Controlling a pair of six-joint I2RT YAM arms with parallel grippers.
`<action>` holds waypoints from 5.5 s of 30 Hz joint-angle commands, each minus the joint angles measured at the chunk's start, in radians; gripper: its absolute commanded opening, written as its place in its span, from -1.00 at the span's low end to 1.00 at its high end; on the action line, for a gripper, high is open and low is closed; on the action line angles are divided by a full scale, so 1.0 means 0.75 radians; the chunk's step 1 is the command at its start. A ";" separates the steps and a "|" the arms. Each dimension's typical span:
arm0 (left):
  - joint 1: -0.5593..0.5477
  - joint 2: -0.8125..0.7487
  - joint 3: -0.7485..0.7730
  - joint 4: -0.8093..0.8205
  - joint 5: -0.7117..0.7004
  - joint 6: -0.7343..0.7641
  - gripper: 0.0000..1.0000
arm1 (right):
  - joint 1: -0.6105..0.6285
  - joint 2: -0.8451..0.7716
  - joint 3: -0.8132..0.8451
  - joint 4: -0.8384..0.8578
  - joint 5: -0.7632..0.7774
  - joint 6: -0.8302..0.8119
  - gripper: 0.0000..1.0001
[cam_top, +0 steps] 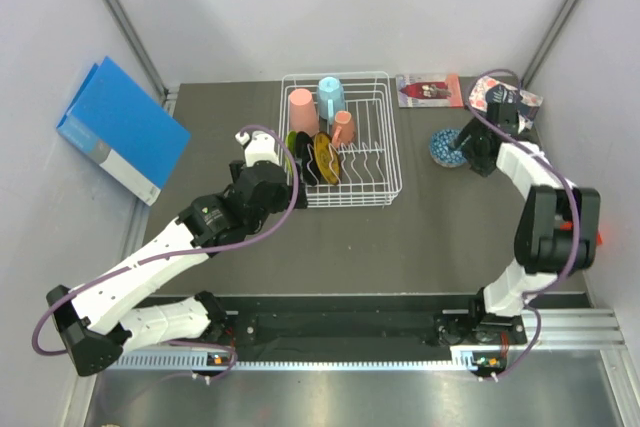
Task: Unload the mixed dishes from the dish rack
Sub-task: Place the bowl at the center of the board, then pick up the plate from the dish rack.
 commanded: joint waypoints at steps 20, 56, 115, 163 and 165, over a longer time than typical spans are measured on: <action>0.005 0.282 0.190 0.148 -0.061 0.109 0.98 | 0.584 -1.128 -0.543 0.379 0.275 -0.182 0.99; 0.195 1.168 0.758 0.015 -0.237 -0.104 0.10 | 0.722 -1.214 -0.609 0.206 0.349 -0.320 0.99; 0.173 0.645 0.898 0.005 -0.237 0.166 -1.00 | 0.724 -1.210 -0.529 0.169 0.257 -0.238 0.99; 0.277 0.258 -0.162 1.040 1.158 -0.376 -1.00 | 0.756 -0.969 -0.480 0.478 -0.314 -0.023 -0.71; 0.277 0.246 -0.164 1.022 1.140 -0.363 -1.00 | 0.756 -0.987 -0.474 0.427 -0.279 -0.025 -1.00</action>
